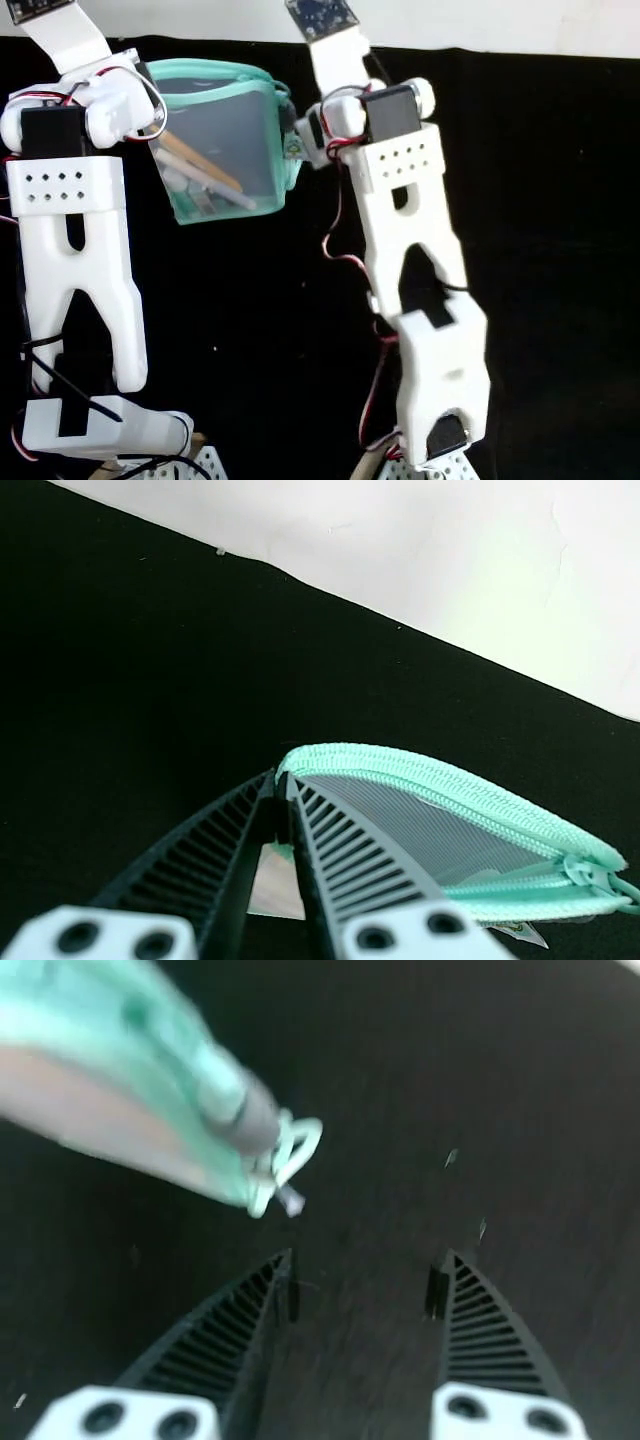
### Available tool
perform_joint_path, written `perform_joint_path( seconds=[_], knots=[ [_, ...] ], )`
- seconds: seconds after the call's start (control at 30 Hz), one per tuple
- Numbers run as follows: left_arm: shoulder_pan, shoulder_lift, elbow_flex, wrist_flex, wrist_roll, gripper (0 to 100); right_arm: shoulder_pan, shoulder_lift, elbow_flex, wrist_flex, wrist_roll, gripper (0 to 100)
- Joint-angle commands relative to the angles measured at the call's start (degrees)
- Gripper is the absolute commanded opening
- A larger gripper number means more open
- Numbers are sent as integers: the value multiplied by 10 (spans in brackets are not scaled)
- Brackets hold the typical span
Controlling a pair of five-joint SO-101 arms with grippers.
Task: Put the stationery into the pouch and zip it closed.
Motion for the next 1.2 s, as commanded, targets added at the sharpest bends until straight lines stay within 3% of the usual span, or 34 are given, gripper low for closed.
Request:
perform_joint_path(
  seconds=[0.0,0.33,0.6,0.97,1.17],
  knots=[
    [16,60,17,10,2,6,-16,-123,158,5,-8,212],
    [17,60,18,10,2,6,-15,-220,371,-14,-8,213],
    [29,60,29,10,2,6,-7,-222,520,-151,-8,213],
    [28,60,29,7,2,6,-7,-223,605,-299,-8,213],
    [27,60,29,7,1,6,-7,-295,759,-495,-11,211]
  ],
)
